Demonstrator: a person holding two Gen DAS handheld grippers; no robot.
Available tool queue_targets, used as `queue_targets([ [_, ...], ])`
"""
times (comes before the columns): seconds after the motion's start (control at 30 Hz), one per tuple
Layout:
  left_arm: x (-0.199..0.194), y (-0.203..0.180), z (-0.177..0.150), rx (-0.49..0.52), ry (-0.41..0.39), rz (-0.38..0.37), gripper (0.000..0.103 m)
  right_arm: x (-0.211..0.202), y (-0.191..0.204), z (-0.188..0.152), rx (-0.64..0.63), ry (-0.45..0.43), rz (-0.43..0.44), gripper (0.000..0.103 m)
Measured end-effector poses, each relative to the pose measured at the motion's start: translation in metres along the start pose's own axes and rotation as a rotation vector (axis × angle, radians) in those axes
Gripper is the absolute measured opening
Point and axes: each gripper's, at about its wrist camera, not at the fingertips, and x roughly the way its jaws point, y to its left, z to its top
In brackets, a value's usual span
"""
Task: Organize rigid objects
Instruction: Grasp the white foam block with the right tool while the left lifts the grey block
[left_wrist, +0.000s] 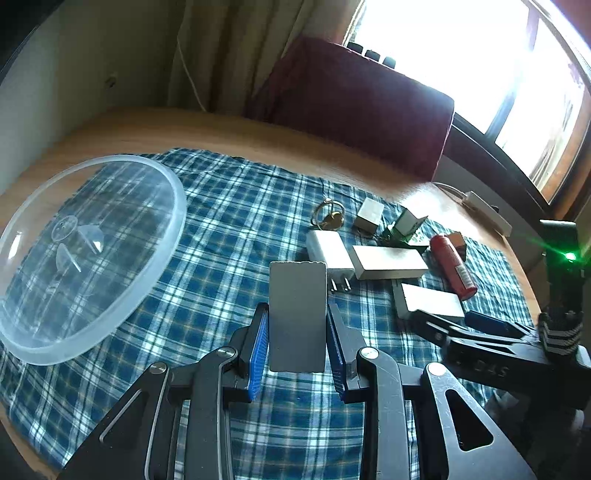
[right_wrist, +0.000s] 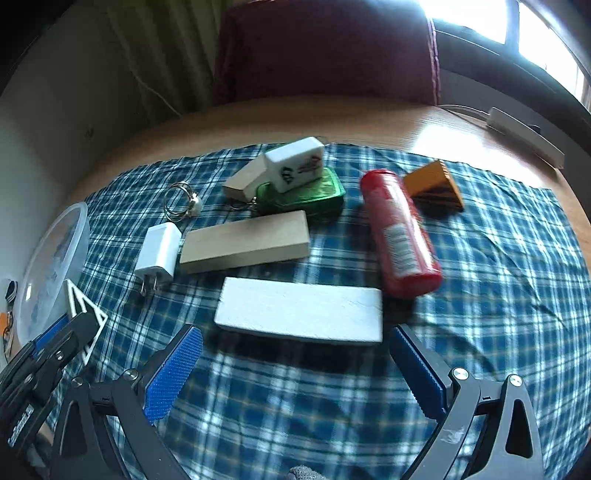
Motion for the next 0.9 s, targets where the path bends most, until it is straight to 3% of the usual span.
queue_targets([
  [0.2, -0.004, 0.008, 0.001, -0.013, -0.009, 0.002, 0.030, 0.033, 0.033, 0.005, -0.018, 0.004, -0.054, 0.103],
  [0.43, -0.006, 0.013, 0.003, -0.022, -0.011, 0.004, 0.030, 0.040, 0.036, 0.006, -0.020, -0.024, -0.119, 0.098],
  [0.5, -0.006, 0.014, 0.003, -0.022, -0.011, 0.004, 0.030, 0.044, 0.037, 0.008, -0.020, -0.033, -0.120, 0.095],
  [0.9, -0.015, 0.020, 0.011, -0.037, -0.041, 0.017, 0.030, 0.037, 0.040, 0.002, -0.030, -0.031, -0.100, 0.094],
])
